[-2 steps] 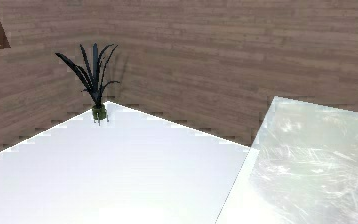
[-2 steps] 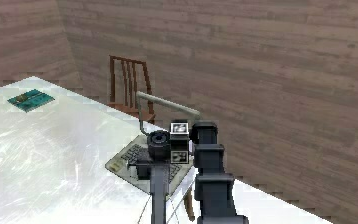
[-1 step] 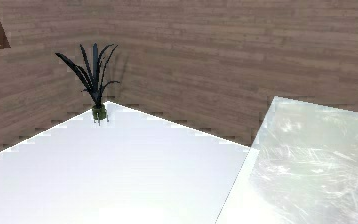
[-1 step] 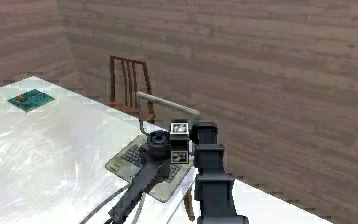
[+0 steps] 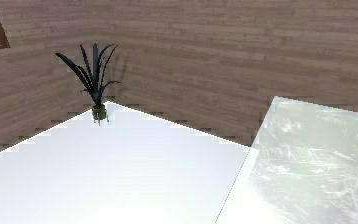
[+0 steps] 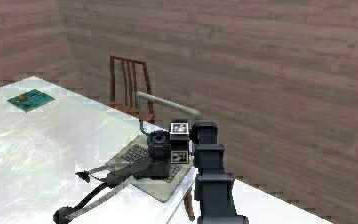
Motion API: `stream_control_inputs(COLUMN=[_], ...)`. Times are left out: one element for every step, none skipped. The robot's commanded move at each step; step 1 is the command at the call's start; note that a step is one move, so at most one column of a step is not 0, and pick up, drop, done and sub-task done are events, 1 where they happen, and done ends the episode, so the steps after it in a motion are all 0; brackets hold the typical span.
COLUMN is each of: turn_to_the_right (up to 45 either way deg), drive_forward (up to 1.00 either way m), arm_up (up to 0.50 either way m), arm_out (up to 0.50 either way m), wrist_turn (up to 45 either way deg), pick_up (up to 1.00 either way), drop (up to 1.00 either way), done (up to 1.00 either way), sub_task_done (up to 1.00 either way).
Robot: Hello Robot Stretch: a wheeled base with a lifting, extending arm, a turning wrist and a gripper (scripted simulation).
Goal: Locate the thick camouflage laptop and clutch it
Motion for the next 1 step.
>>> stream_control_inputs(turn_to_the_right=[0.0], drive_forward=[0.0], arm_up=[0.0], arm_out=[0.0], wrist_turn=[45.0], pick_up=[0.0], drop=[0.0], done=[0.0], sub_task_done=[0.0])
